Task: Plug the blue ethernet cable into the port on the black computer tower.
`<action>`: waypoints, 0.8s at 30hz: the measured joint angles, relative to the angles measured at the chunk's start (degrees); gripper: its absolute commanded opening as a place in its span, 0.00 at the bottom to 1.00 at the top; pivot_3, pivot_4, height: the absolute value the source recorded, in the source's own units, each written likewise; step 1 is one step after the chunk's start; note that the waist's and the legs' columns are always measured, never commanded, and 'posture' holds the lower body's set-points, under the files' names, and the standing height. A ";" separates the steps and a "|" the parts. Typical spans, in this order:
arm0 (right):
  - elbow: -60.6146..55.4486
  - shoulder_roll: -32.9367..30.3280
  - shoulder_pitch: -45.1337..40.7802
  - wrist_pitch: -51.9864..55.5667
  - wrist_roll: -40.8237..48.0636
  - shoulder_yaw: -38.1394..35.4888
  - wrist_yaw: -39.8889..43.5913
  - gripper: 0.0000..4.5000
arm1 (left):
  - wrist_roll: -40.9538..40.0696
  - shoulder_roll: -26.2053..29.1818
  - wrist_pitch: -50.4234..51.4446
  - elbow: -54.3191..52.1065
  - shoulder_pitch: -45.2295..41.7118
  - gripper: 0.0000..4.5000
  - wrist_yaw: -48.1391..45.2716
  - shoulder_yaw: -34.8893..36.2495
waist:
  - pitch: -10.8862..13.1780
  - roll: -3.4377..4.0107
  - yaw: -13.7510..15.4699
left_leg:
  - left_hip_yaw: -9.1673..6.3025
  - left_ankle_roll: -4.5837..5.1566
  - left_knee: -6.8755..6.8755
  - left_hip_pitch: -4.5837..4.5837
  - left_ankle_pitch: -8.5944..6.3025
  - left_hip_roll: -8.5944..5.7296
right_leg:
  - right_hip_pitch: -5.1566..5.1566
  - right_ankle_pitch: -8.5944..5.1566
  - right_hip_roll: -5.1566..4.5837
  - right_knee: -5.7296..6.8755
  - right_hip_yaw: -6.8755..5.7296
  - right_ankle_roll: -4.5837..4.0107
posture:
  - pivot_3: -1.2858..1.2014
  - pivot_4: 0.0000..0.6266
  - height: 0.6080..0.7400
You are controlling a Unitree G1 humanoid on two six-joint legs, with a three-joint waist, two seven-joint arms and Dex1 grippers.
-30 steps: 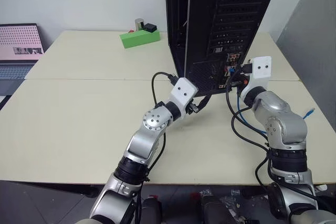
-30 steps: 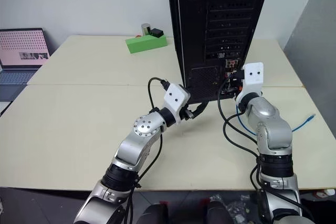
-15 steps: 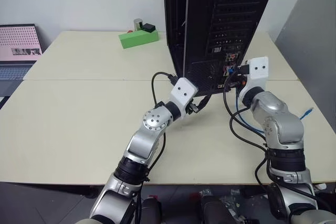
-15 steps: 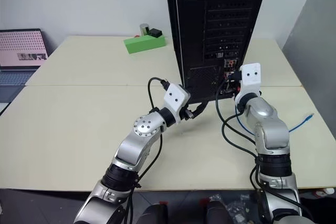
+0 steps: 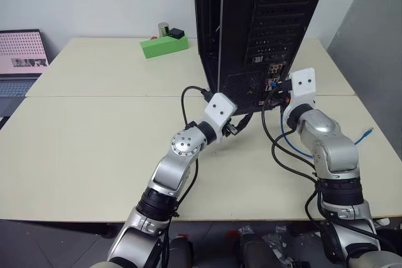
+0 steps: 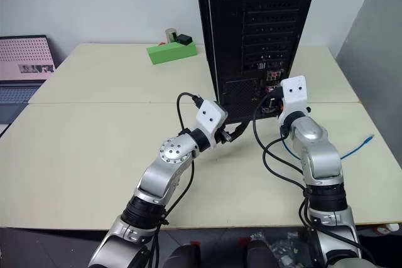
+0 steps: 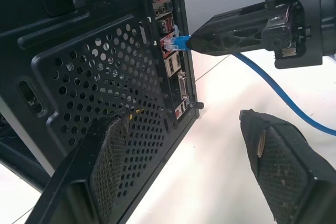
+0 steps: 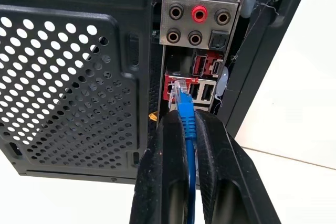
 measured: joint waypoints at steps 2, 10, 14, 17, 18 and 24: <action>0.00 0.00 0.07 -0.25 -0.26 0.23 0.04 0.00 | 0.03 0.00 -0.01 0.00 0.05 0.79 0.00 0.00 | 0.00 0.00 -0.02 | 0.00 0.00 0.00 0.00 0.00 0.00 | 0.00 0.00 0.00 0.00 0.00 0.00 | 0.52 0.24 1.00; -0.01 0.01 0.13 -0.35 -0.48 0.19 0.02 0.00 | 0.09 0.01 -0.09 0.00 0.08 0.79 -0.01 0.00 | 0.00 0.00 -0.03 | 0.00 0.00 0.00 0.00 0.00 0.00 | 0.00 0.00 0.00 0.00 0.00 0.00 | 0.52 0.24 1.00; -0.72 0.70 0.73 -0.32 -0.35 -0.35 -0.66 0.00 | 0.11 0.01 -0.16 0.00 0.08 0.79 0.00 0.01 | 0.00 0.00 0.02 | 0.00 0.00 -0.01 -0.02 0.00 0.00 | 0.00 0.00 0.00 -0.02 0.00 0.00 | 0.52 0.24 1.00; -2.27 0.96 1.84 0.23 -0.26 -0.88 -1.27 0.00 | 0.14 0.05 -0.19 0.00 0.08 0.79 0.02 0.06 | 0.00 0.00 0.23 | 0.00 0.00 -0.01 -0.04 0.00 -0.01 | 0.00 0.00 -0.01 -0.05 -0.01 0.00 | 0.52 0.24 1.00; -2.84 0.95 2.13 0.63 -0.23 -0.95 -1.32 0.00 | 0.16 0.08 -0.19 0.00 0.08 0.79 0.04 0.10 | 0.00 0.00 0.25 | 0.00 0.00 -0.01 -0.05 0.00 -0.01 | -0.01 0.00 -0.01 -0.05 0.00 0.00 | 0.52 0.24 1.00; -5.78 1.02 2.44 3.73 0.61 -3.49 -1.49 0.00 | 0.19 0.09 -0.20 0.00 0.08 0.79 0.04 0.11 | 0.00 0.00 0.30 | 0.00 0.00 -0.02 -0.04 0.00 -0.01 | -0.01 0.00 -0.02 -0.05 -0.01 0.00 | 0.52 0.24 1.00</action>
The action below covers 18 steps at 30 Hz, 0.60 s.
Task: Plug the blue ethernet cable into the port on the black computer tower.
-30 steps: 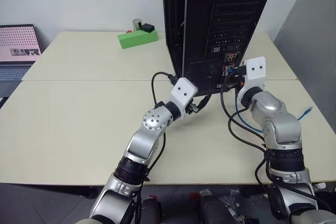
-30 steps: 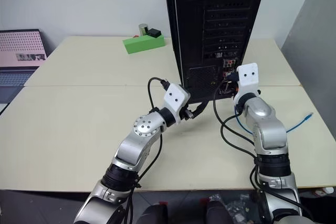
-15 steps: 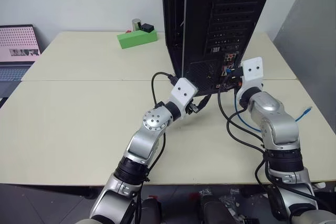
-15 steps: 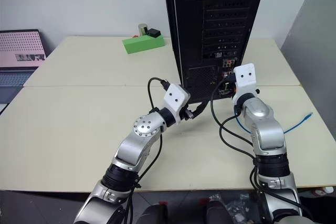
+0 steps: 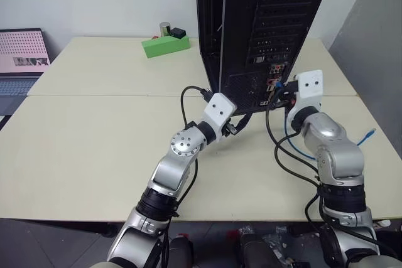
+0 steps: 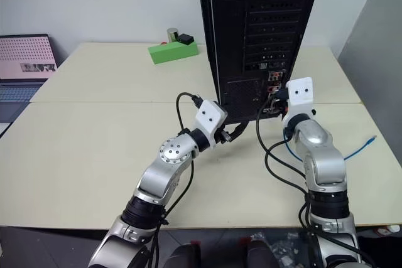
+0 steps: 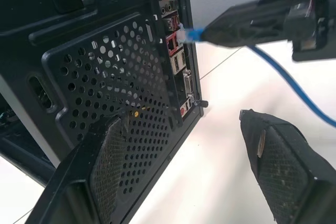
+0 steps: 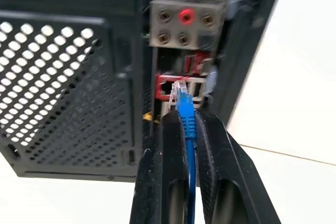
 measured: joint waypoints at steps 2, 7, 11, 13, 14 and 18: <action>-0.40 0.56 0.00 1.41 1.15 -0.87 0.16 0.00 | 0.01 0.00 0.00 0.00 0.00 0.79 0.00 0.00 | 0.00 0.00 -0.01 | 0.00 0.00 -0.01 0.00 0.00 0.00 | 0.00 0.00 0.00 0.00 -0.01 0.00 | 0.52 0.24 1.00; -0.41 1.25 -0.09 3.02 2.20 -1.14 0.36 0.00 | 0.04 0.00 -0.04 0.12 -0.01 0.79 -0.01 0.00 | 0.00 0.00 0.02 | 0.00 0.00 -0.01 -0.01 0.00 0.00 | 0.00 0.00 0.00 0.00 0.00 0.00 | 0.52 0.24 1.00; -0.17 1.73 -0.60 3.04 2.23 -1.10 0.41 0.00 | 0.32 -0.02 -0.06 0.20 -0.01 0.79 0.00 -0.01 | 0.00 0.00 0.01 | 0.00 0.00 -0.01 0.00 0.00 0.00 | -0.01 0.00 0.00 0.00 0.00 0.00 | 0.52 0.24 1.00; 0.10 1.79 -1.02 2.98 2.21 -1.05 0.45 0.00 | 0.50 -0.01 -0.06 0.20 0.00 0.79 0.00 0.00 | 0.00 0.00 0.01 | 0.00 0.00 -0.01 -0.01 0.00 0.00 | -0.01 0.00 0.00 0.00 0.00 0.00 | 0.52 0.24 1.00; 0.30 1.80 -1.18 2.95 2.20 -1.05 0.46 0.00 | 0.52 -0.02 -0.06 0.20 0.00 0.79 0.00 0.00 | 0.00 0.00 0.01 | 0.00 0.00 -0.01 -0.01 0.00 0.00 | -0.01 0.00 0.00 0.00 -0.01 0.00 | 0.52 0.24 1.00; 1.13 1.80 -1.33 2.86 2.18 -0.98 0.53 0.00 | 0.64 -0.02 -0.06 0.19 0.00 0.79 0.00 0.00 | 0.00 0.00 0.01 | 0.00 0.00 -0.01 0.00 0.00 0.00 | -0.01 0.00 0.00 0.00 -0.01 0.00 | 0.52 0.24 1.00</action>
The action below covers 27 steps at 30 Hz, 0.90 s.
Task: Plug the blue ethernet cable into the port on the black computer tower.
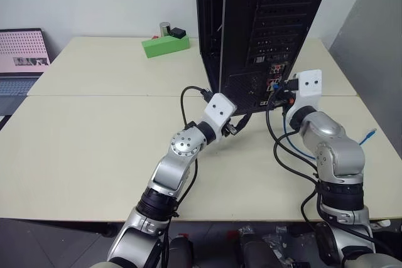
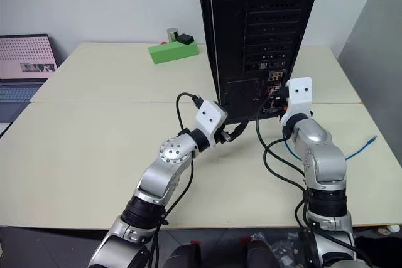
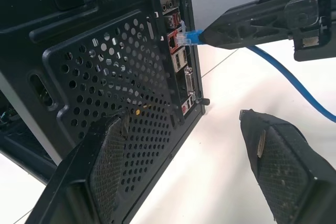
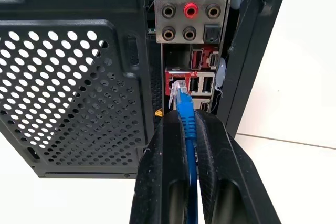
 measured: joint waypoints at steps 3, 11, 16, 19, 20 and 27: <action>0.77 0.00 -0.18 -0.12 -0.04 0.11 0.05 0.00 | 0.08 -0.02 0.00 0.00 0.00 0.79 0.00 0.00 | 0.00 0.00 0.00 | 0.00 0.00 0.00 0.00 0.00 0.00 | 0.00 0.00 0.00 0.00 0.00 0.00 | 0.52 0.24 1.00; 1.94 0.00 -1.55 -1.06 -0.07 0.16 0.13 0.00 | 0.14 -0.12 0.00 0.00 0.00 0.79 0.02 0.00 | 0.00 0.00 0.00 | 0.00 0.00 0.00 -0.01 0.00 0.00 | 0.00 0.00 0.00 0.00 0.00 0.00 | 0.52 0.24 1.00; 2.52 -0.01 -1.67 -1.29 -0.11 0.20 0.19 0.00 | 0.16 -0.12 0.00 0.00 0.01 0.79 0.02 0.01 | 0.00 0.00 -0.02 | 0.00 0.00 0.00 0.00 0.00 0.00 | -0.01 0.00 0.00 0.00 0.00 0.00 | 0.52 0.24 1.00; 2.80 -0.02 -1.67 -1.69 -0.13 0.26 0.29 0.00 | 0.16 -0.12 0.00 0.00 0.01 0.79 0.02 0.01 | 0.00 0.00 -0.06 | 0.00 0.00 0.00 0.00 0.00 0.00 | -0.01 0.00 0.00 0.00 0.01 0.00 | 0.52 0.24 1.00; 2.84 -0.03 -1.67 -1.75 -0.15 0.26 0.31 0.00 | 0.16 -0.12 0.00 0.00 0.01 0.79 0.02 0.01 | 0.00 0.00 -0.07 | 0.00 0.00 0.00 0.01 0.00 0.00 | -0.01 0.00 0.00 0.01 0.01 0.00 | 0.52 0.24 1.00; 3.24 -0.03 -1.67 -2.33 -0.55 0.35 0.41 0.00 | 0.16 -0.11 0.00 0.00 0.02 0.79 0.02 0.01 | 0.00 0.00 -0.13 | 0.00 0.00 0.00 0.01 0.00 0.00 | -0.01 0.00 0.00 0.01 0.01 0.00 | 0.52 0.24 1.00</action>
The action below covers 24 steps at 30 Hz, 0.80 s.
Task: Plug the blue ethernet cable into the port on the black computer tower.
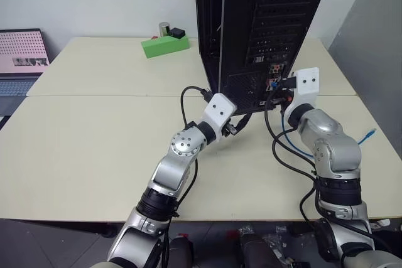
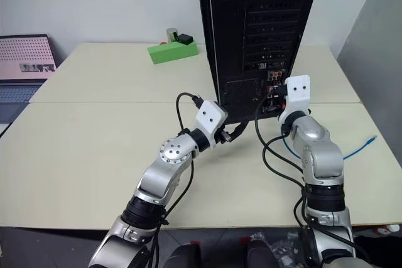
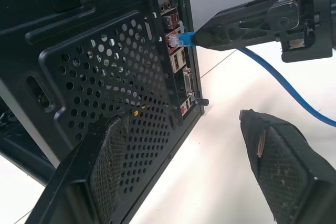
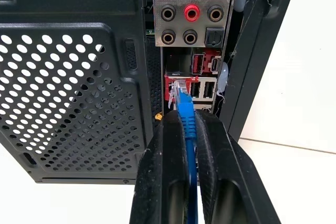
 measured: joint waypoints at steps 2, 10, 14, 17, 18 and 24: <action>0.07 0.00 0.00 -0.08 -0.02 0.01 0.03 0.00 | 0.00 0.00 0.00 0.00 0.00 0.79 0.00 0.00 | 0.00 0.00 -0.01 | 0.00 0.00 0.00 0.00 0.00 0.00 | 0.00 0.00 0.00 0.00 0.00 0.00 | 0.52 0.24 1.00; 1.97 0.13 -0.44 -1.34 -0.05 0.23 0.07 0.00 | 0.01 0.02 0.00 0.00 0.05 0.79 0.00 0.00 | 0.00 0.00 -0.15 | 0.00 0.00 0.00 0.02 0.00 0.00 | 0.01 0.00 0.00 0.02 0.01 0.00 | 0.52 0.24 1.00; 2.48 0.14 -0.86 -1.64 -0.09 0.28 -0.02 0.00 | 0.01 0.04 0.00 0.00 0.24 0.79 0.00 0.00 | 0.00 0.00 -0.02 | 0.00 0.00 -0.01 0.00 0.00 0.00 | 0.01 0.00 0.00 -0.01 0.00 0.00 | 0.52 0.24 1.00; 2.52 0.13 -0.86 -1.78 -0.09 0.36 0.00 0.00 | 0.02 0.03 0.00 0.00 0.39 0.79 0.00 0.00 | 0.00 0.00 -0.01 | 0.00 0.00 -0.01 -0.02 0.00 0.00 | 0.00 0.00 0.00 -0.02 0.00 0.00 | 0.52 0.24 1.00; 2.52 0.13 -0.89 -1.79 -0.09 0.50 -0.04 0.00 | 0.02 0.02 0.00 0.00 0.39 0.79 0.00 0.00 | 0.00 0.00 -0.01 | 0.00 0.00 -0.01 -0.01 0.00 0.00 | 0.00 0.00 0.00 -0.02 -0.01 0.00 | 0.52 0.24 1.00; 2.53 1.28 -1.81 -0.56 0.04 0.02 -0.87 0.00 | 0.03 0.02 0.00 0.00 0.38 0.79 0.00 0.00 | 0.00 0.00 -0.07 | 0.00 0.00 -0.02 -0.02 0.00 0.00 | -0.04 0.00 0.00 -0.01 0.00 0.00 | 0.52 0.24 1.00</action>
